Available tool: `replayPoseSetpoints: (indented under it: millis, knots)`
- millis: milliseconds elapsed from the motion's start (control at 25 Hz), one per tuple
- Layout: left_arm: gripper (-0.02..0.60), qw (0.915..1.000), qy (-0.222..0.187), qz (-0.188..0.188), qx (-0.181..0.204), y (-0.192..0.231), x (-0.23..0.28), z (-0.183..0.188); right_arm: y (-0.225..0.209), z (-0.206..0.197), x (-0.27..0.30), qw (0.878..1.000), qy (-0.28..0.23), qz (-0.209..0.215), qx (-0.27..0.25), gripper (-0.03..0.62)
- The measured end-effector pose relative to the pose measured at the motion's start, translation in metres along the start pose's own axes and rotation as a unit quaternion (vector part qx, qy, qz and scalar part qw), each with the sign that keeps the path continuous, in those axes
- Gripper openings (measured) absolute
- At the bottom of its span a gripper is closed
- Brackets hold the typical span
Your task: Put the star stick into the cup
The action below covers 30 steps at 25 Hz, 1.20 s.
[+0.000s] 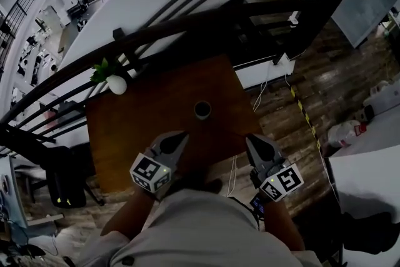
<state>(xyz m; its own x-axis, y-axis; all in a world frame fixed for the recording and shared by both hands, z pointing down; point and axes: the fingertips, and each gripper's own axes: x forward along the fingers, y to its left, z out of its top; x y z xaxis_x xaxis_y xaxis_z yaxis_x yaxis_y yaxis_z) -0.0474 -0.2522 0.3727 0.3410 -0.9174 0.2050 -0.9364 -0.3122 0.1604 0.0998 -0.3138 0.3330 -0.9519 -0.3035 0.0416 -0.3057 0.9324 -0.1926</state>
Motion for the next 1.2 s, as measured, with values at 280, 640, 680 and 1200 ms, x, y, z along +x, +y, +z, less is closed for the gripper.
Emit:
replayPoseSetpoints:
  millis: [280,640,680,1200]
  knots:
    - [0.003,0.9996,0.025,-0.003,-0.013,0.047,0.033,-0.014,-0.039,-0.017,0.049,1.000,0.022,-0.007,0.013,0.025]
    - [0.003,0.9977,0.058,-0.015,-0.030,0.110,0.087,-0.042,-0.091,-0.057,0.120,0.998,0.059,-0.010,0.028,0.025]
    - [0.003,0.9972,0.063,-0.017,-0.037,0.114,0.091,-0.047,-0.094,-0.064,0.126,0.997,0.066,-0.010,0.030,0.025]
    - [0.003,0.9911,0.109,-0.031,-0.069,0.164,0.126,-0.114,-0.129,-0.136,0.184,0.992,0.115,-0.008,0.050,0.025]
